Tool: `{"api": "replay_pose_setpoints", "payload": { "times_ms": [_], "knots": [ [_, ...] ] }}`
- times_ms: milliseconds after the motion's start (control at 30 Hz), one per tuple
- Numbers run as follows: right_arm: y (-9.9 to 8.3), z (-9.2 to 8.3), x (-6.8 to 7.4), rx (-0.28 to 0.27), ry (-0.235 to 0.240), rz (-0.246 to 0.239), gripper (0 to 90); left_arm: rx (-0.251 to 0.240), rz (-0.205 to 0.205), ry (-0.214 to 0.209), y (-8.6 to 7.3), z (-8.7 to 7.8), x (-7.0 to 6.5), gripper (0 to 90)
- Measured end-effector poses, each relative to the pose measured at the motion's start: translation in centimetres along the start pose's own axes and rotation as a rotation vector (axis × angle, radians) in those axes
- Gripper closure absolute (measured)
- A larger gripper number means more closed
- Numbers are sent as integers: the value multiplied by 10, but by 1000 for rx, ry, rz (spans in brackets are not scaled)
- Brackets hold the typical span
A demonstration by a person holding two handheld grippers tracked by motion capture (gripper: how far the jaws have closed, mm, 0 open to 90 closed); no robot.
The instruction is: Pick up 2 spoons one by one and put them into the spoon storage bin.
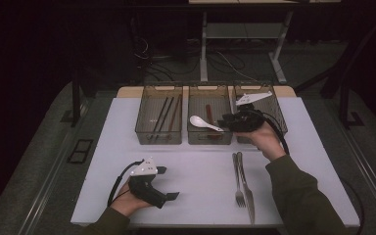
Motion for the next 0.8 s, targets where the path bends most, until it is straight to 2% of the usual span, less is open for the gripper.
{"api": "replay_pose_setpoints", "payload": {
  "times_ms": [200,333,533,800],
  "knots": [
    [-20,-5,7,26,12,-29,811,4,4,1,0,0,0,0],
    [-29,-12,13,16,25,-45,885,5,4,3,0,0,0,0],
    [-43,-15,19,20,47,-61,895,4,4,6,0,-1,-1,0],
    [-66,-24,23,49,49,-66,895,0,6,8,0,-2,-1,0]
  ]
}}
Point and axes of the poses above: each handheld gripper's, and its own axes: z roughly forward along the jaws, y roughly out of its top, x roughly to its left, the point moved 2 cm from there along z, roughly forward along the jaws, and after that the axes turned 14 degrees about x, right-handed, at the moved point
